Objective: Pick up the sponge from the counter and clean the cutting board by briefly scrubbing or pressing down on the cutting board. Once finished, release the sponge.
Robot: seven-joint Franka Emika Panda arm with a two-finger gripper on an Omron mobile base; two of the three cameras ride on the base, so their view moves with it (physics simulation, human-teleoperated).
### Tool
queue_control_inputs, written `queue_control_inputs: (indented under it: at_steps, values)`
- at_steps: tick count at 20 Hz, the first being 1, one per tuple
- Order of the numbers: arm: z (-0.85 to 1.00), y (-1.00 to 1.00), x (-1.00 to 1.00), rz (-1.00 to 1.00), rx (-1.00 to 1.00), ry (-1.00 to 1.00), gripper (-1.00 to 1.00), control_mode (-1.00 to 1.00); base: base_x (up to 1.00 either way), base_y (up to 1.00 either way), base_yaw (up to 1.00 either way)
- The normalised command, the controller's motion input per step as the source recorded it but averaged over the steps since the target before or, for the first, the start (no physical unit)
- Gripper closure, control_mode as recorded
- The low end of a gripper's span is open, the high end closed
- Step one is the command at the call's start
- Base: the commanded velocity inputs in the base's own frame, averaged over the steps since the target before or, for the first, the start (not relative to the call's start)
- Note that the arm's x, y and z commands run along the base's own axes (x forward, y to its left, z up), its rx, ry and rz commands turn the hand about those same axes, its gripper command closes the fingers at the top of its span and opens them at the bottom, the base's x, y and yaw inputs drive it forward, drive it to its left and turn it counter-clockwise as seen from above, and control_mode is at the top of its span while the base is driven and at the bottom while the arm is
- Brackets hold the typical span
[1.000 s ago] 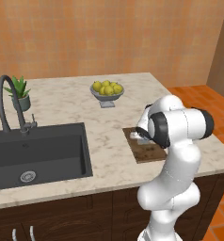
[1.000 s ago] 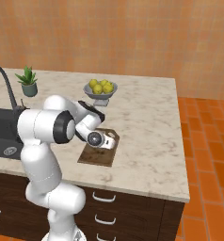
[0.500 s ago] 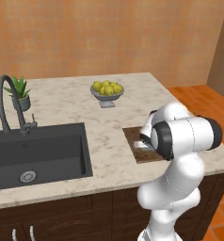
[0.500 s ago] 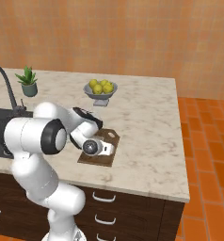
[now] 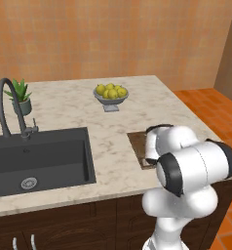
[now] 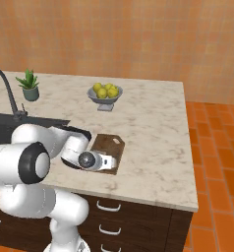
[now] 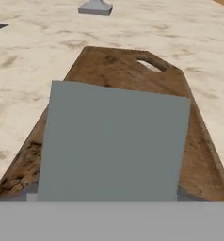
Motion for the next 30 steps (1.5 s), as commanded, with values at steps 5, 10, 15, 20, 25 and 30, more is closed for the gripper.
queue_control_inputs:
  at_steps: [5, 10, 15, 20, 25, 30]
  values:
    - [0.35, -0.30, -0.38, 0.05, -0.06, 0.03, 1.00, -1.00, 0.00, 0.00, 0.00]
    - [0.43, -0.39, 0.28, 0.00, 0.00, 0.12, 1.00, -1.00, 0.00, 0.00, 0.00]
    - [-0.03, -0.44, 0.00, 0.00, 0.00, 0.22, 1.00, -1.00, 0.00, 0.00, 0.00]
    - [-0.08, -0.23, 0.00, 0.00, 0.02, 0.08, 1.00, -1.00, 0.00, 0.00, 0.00]
    - [-0.41, -0.04, -0.01, 0.00, 0.06, 0.00, 1.00, -1.00, 0.00, 0.00, 0.00]
    - [-0.58, -0.03, -0.16, 0.02, 0.07, 0.04, 1.00, -1.00, 0.00, 0.00, 0.00]
